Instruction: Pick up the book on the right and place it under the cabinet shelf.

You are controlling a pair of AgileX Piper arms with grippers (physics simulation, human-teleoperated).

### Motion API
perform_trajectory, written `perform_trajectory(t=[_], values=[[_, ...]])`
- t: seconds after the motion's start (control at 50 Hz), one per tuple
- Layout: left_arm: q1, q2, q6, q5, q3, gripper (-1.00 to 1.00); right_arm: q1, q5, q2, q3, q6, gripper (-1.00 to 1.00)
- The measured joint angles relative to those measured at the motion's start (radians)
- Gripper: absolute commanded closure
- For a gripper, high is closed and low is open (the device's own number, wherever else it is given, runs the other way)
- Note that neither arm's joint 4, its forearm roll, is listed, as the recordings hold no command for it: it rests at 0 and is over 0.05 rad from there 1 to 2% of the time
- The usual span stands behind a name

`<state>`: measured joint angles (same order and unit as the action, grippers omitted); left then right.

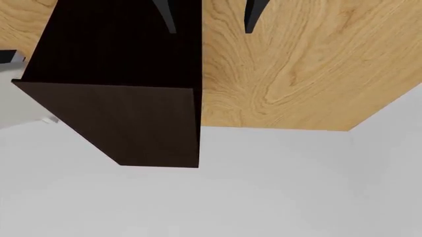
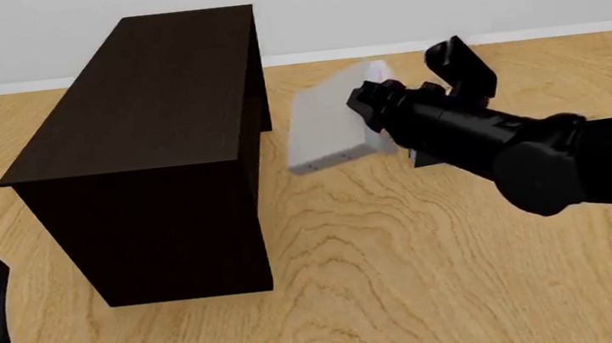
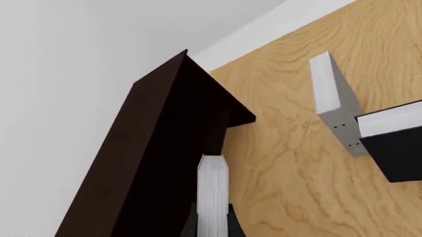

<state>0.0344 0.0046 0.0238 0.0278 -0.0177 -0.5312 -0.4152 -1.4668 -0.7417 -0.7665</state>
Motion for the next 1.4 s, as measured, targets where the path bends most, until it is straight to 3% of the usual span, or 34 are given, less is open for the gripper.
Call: perform_trajectory(t=[0.66, 1.4], values=[[-0.006, 0.002, -0.004, -0.002, 0.002, -1.00, -0.028, 0.049, -0.061, 0.013, 0.020, 1.00], [-0.021, -0.002, -0.005, -0.014, 0.008, -1.00, -0.068, -0.085, -0.185, 0.061, -0.032, 1.00]])
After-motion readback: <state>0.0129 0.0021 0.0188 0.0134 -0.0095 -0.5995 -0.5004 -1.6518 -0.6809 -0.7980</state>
